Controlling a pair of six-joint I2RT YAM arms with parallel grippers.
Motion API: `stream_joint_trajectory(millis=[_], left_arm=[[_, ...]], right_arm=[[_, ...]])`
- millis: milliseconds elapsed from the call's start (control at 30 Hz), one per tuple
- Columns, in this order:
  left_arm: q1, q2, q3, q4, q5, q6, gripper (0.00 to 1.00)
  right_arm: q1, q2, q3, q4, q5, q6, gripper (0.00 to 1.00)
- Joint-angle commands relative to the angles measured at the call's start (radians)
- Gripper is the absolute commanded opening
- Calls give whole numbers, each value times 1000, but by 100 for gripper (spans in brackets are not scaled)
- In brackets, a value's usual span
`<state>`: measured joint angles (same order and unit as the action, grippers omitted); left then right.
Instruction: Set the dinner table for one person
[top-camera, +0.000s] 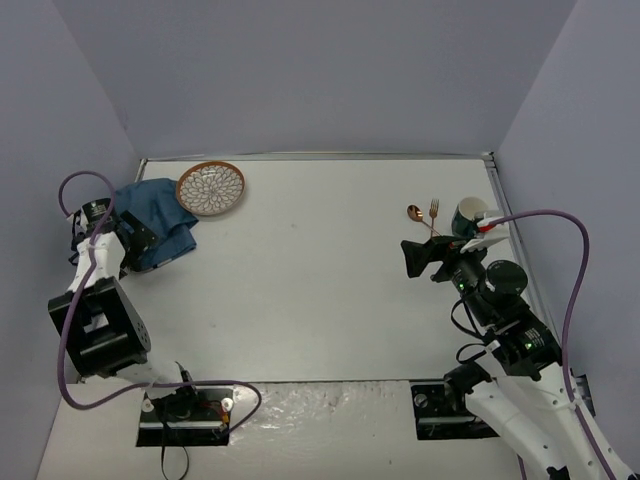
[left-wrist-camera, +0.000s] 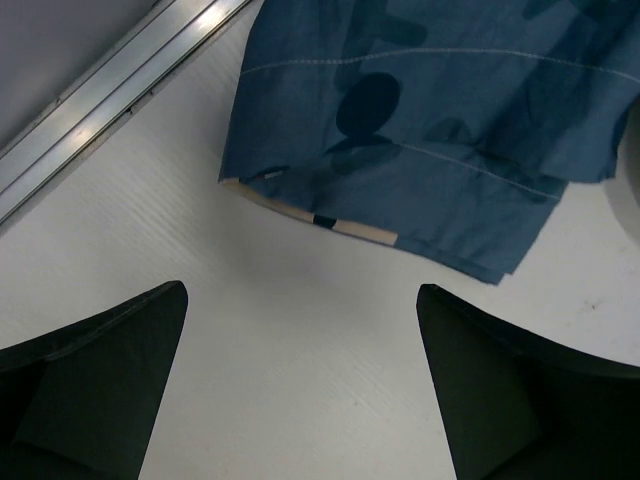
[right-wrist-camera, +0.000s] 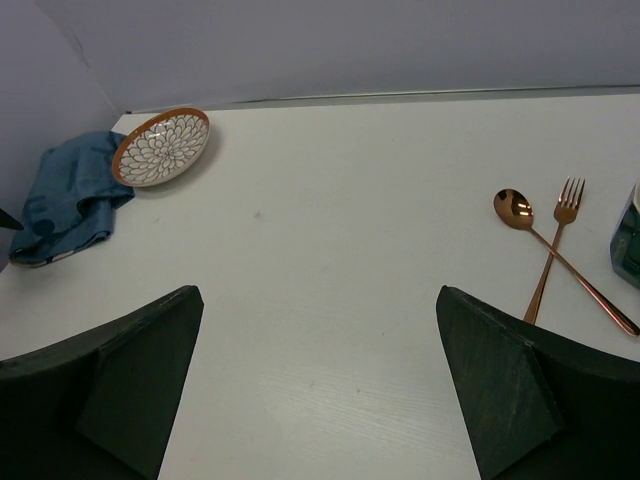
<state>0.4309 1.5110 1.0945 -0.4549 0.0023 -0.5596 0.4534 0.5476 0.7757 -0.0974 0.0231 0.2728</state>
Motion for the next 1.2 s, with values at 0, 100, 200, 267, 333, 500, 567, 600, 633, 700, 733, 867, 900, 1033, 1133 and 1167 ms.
stream_joint_trajectory(millis=[0, 100, 200, 267, 333, 500, 567, 600, 633, 700, 733, 867, 900, 1033, 1133, 1167], left_arm=[[20, 122, 121, 133, 47, 29, 97], [35, 198, 159, 150, 40, 52, 97], [42, 260, 190, 169, 50, 82, 97], [42, 301, 207, 170, 57, 89, 94], [45, 329, 220, 164, 49, 89, 89], [49, 382, 244, 151, 63, 104, 57], [49, 391, 250, 145, 75, 111, 38], [49, 392, 252, 143, 80, 115, 28], [49, 391, 250, 143, 85, 121, 16], [49, 384, 249, 130, 93, 131, 2], [49, 377, 249, 118, 93, 132, 1], [38, 279, 260, 36, 116, 119, 0], [30, 241, 268, 7, 125, 114, 0], [-47, 43, 354, -153, 111, 113, 0], [-126, -38, 472, -271, 85, 119, 0], [-167, -60, 536, -314, 75, 119, 0]], right_arm=[[7, 15, 4, 81, -29, -20, 100], [7, 8, 4, 81, -45, -26, 100], [7, -4, 0, 82, -68, -29, 100], [7, -12, -2, 82, -78, -30, 100], [7, -17, -1, 82, -77, -33, 100], [7, -18, 3, 81, -75, -40, 100], [7, -16, 2, 81, -76, -39, 100], [7, -15, 2, 81, -77, -38, 100], [7, -14, 3, 81, -80, -38, 100], [7, -15, 4, 81, -83, -38, 100], [7, -17, 4, 81, -84, -38, 100], [7, -20, 10, 81, -83, -37, 100], [7, -17, 14, 81, -85, -36, 100], [7, 2, 31, 81, -95, -25, 100], [7, 40, 40, 82, -103, -14, 100], [8, 57, 45, 82, -109, -8, 100]])
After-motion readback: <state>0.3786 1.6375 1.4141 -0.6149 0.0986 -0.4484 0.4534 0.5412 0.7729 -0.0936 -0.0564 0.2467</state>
